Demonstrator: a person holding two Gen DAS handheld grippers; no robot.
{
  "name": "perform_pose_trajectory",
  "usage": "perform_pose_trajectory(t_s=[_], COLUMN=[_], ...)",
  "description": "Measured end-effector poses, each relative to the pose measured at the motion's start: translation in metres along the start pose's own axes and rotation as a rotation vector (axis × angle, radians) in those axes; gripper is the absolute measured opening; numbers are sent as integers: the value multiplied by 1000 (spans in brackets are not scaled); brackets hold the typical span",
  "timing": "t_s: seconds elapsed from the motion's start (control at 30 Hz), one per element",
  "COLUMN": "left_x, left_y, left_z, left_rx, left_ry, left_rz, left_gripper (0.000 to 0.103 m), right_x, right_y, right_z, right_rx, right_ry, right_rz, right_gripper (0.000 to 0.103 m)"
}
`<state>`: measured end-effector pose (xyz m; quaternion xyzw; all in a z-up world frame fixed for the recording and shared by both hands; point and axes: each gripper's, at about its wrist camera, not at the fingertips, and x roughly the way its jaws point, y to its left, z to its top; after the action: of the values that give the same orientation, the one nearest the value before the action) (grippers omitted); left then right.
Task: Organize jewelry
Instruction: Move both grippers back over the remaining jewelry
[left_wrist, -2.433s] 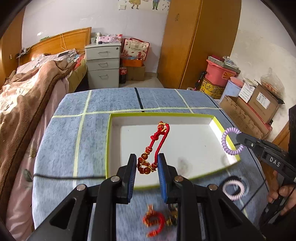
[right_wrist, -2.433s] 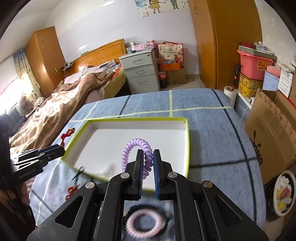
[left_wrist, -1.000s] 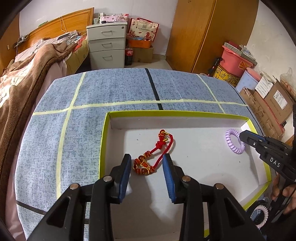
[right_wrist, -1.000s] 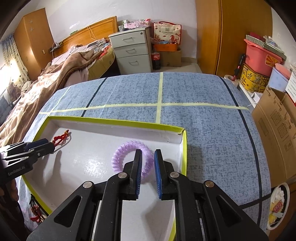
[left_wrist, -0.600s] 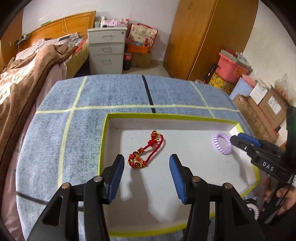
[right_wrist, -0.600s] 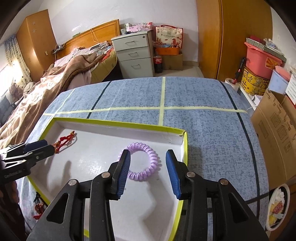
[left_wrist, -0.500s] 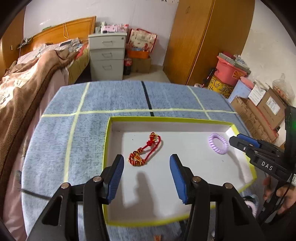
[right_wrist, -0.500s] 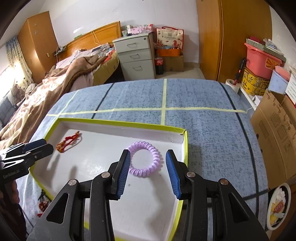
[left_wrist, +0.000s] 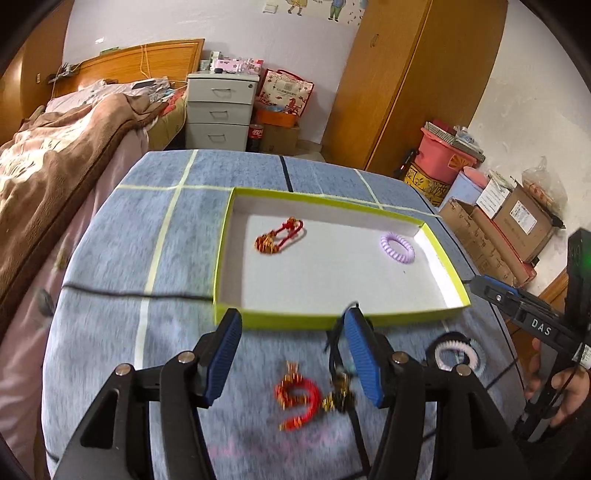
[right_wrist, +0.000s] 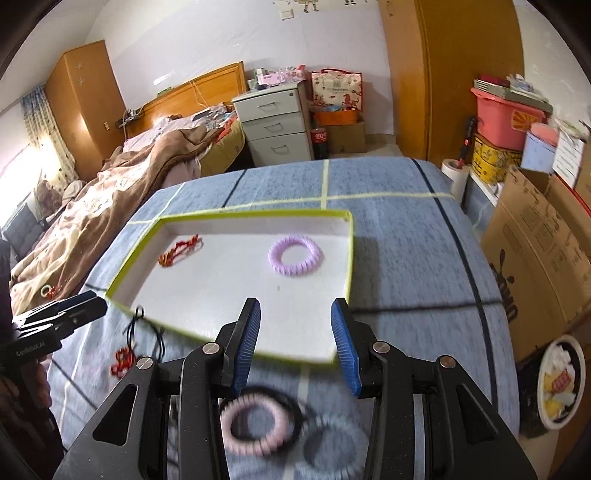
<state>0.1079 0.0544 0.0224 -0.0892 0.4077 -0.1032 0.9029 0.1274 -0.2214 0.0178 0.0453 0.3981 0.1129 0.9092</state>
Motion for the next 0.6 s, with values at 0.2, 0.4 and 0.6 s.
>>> perform_pose_trajectory(t_s=[0.2, 0.4, 0.6], left_x=[-11, -13, -17], left_y=[3, 13, 27], left_z=[-19, -38, -54], left_rx=[-27, -59, -88], left_ry=[-13, 3, 15], left_rz=[-14, -30, -21], left_gripper=[60, 61, 61], right_x=[-18, -19, -15], right_y=[-13, -25, -31], right_z=[-27, -48, -61], right_rx=[7, 19, 15], right_ry=[2, 43, 78], right_rz=[-61, -107, -136], right_gripper=[41, 41, 41])
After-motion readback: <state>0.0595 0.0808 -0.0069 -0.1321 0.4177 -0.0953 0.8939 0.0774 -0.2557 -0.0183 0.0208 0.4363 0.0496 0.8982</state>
